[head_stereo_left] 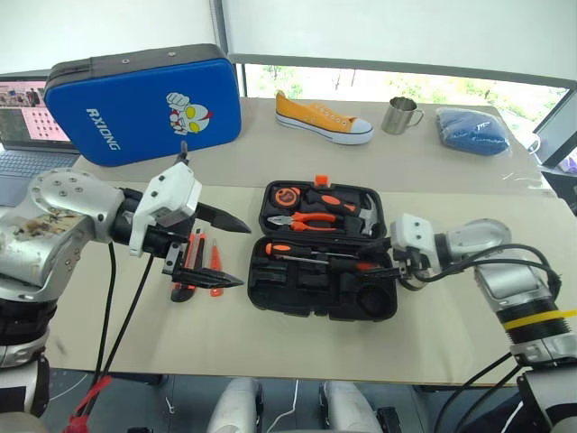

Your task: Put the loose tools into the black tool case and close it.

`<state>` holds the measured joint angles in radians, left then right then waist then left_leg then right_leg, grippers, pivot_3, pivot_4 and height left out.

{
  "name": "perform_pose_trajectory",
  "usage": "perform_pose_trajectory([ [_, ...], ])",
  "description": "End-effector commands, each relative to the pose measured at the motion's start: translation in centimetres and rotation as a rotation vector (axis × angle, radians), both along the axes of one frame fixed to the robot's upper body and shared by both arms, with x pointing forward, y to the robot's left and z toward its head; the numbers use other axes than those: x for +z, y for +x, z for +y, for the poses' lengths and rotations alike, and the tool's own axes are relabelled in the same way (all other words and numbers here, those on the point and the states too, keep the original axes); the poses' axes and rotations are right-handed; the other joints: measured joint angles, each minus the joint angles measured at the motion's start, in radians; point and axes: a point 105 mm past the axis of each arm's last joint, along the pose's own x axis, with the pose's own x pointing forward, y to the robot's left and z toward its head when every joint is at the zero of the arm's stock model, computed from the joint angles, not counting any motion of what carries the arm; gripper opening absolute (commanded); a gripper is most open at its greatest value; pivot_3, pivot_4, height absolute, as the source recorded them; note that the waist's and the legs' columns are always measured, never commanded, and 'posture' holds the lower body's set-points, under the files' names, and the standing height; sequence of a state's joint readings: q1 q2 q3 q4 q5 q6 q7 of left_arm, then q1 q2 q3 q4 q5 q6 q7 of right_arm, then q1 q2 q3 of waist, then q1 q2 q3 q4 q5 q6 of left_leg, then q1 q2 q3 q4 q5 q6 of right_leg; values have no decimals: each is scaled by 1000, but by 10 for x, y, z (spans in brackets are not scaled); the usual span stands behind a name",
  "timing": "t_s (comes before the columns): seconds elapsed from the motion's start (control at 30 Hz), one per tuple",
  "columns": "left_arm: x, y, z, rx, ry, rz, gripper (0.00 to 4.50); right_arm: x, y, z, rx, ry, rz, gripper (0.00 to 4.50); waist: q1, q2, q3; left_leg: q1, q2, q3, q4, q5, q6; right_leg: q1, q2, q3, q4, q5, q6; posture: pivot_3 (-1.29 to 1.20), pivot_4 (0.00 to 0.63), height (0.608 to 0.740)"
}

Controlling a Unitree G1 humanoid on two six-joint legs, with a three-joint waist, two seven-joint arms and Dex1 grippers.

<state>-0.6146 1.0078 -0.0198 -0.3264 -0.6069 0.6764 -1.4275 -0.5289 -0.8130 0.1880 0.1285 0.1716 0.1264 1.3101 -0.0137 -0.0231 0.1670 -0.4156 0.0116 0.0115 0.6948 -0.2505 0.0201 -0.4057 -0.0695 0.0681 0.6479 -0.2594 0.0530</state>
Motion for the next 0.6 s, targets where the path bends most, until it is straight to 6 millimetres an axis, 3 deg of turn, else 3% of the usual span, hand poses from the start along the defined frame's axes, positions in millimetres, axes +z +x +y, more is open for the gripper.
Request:
perform_pose_trajectory([
  [0.03,9,1,0,-6,-5,-51,4500,28,-2,6,1,72,-50,4375,-1,0,0,0,0,0,0,0,0,0,0,0,0,0,0,0,150,740],
  [0.13,9,2,0,-7,-7,-51,4500,45,-2,15,-6,157,-34,4442,-3,0,0,0,1,0,0,0,0,0,1,0,0,0,0,0,150,740],
  [0.23,7,4,0,-10,-3,-51,4500,45,0,24,-26,196,2,4442,-3,0,0,0,1,0,0,0,0,0,1,0,0,0,-1,0,150,740],
  [0.27,7,5,1,-11,-1,-51,4500,42,1,25,-31,192,8,3898,-2,0,0,0,1,0,0,0,0,0,1,0,0,0,-1,0,150,740],
  [0.3,6,5,1,-11,0,-51,4500,38,3,26,-37,180,11,3758,-1,0,0,0,1,0,0,0,0,0,1,0,0,0,-1,0,150,740],
  [0.4,6,7,1,-14,2,-55,4500,28,9,27,-61,166,18,2572,2,0,0,0,0,0,0,0,0,0,1,0,0,0,-1,0,150,740],
  [0.43,7,7,0,-15,3,-57,4500,27,10,28,-68,169,24,2411,2,0,0,0,0,0,0,0,0,0,1,0,0,0,-1,0,150,740],
  [0.6,7,9,1,-16,8,-62,4500,18,8,34,-40,161,51,606,0,0,0,0,0,0,0,0,0,0,1,0,0,0,-1,0,150,740],
])
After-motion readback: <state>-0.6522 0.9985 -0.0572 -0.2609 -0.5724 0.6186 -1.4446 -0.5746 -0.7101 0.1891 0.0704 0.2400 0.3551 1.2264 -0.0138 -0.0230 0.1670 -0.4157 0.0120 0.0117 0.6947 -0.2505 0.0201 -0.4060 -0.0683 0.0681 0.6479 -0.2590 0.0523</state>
